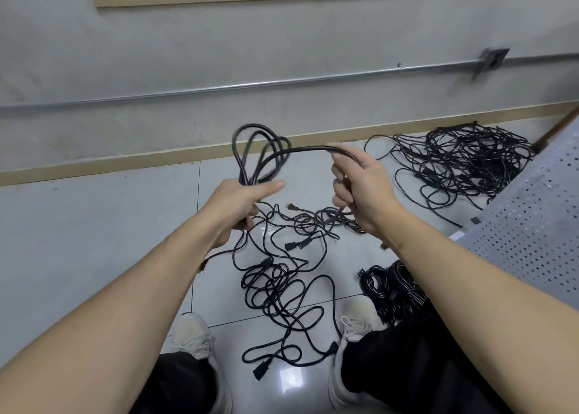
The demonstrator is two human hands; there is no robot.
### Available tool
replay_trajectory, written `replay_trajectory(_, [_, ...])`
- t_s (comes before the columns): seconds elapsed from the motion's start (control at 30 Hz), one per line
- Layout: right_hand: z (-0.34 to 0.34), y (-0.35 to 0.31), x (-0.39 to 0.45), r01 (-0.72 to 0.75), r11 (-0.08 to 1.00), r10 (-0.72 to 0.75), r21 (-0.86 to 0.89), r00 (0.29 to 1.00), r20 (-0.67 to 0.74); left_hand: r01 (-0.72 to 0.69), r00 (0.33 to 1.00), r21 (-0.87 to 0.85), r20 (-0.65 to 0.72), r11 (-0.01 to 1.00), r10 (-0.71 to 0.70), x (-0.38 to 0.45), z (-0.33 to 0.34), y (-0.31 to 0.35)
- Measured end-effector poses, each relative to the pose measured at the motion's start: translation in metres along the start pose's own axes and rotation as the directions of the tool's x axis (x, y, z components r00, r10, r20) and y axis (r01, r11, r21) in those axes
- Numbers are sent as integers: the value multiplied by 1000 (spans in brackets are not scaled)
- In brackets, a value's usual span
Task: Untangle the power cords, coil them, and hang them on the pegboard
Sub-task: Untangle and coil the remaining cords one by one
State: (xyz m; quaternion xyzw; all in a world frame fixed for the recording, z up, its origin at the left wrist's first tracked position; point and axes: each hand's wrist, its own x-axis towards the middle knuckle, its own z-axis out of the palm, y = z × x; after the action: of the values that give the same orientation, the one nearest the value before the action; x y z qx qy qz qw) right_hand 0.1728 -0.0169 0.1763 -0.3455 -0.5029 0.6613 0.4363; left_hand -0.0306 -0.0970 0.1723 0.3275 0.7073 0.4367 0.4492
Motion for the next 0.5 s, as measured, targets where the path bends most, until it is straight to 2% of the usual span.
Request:
replay_trajectory(0.07, [-7,-6,-2,-71,996,72,-59,997,14,11,999,-8,35,1000,-10,0,3,-2])
replay_trajectory(0.13, [-16,-9,-3,-112,950,118,-292,993,3,27,1000,-74,18,997,-25,-2,5,1])
replay_trajectory(0.17, [-20,-10,-4,-115,922,121,-369,993,-8,27,1000,-65,13,997,-26,-2,5,1])
replay_trajectory(0.2, [-22,-9,-4,-111,921,112,-373,993,-19,22,999,-30,28,999,-22,-1,4,0])
replay_trajectory(0.3, [-16,-12,-6,-19,987,8,-158,998,-69,-12,984,76,177,997,-2,-3,9,-5])
replay_trajectory(0.37, [-6,-12,-5,-11,997,0,-75,989,-145,-40,963,83,269,996,16,-5,16,-8])
replay_trajectory(0.43, [1,-8,-3,-116,993,107,-38,977,-186,-72,957,56,286,996,53,-8,22,-6])
replay_trajectory(0.5, [6,-5,-6,-267,964,265,5,952,-153,-97,944,13,317,995,88,-9,24,-6])
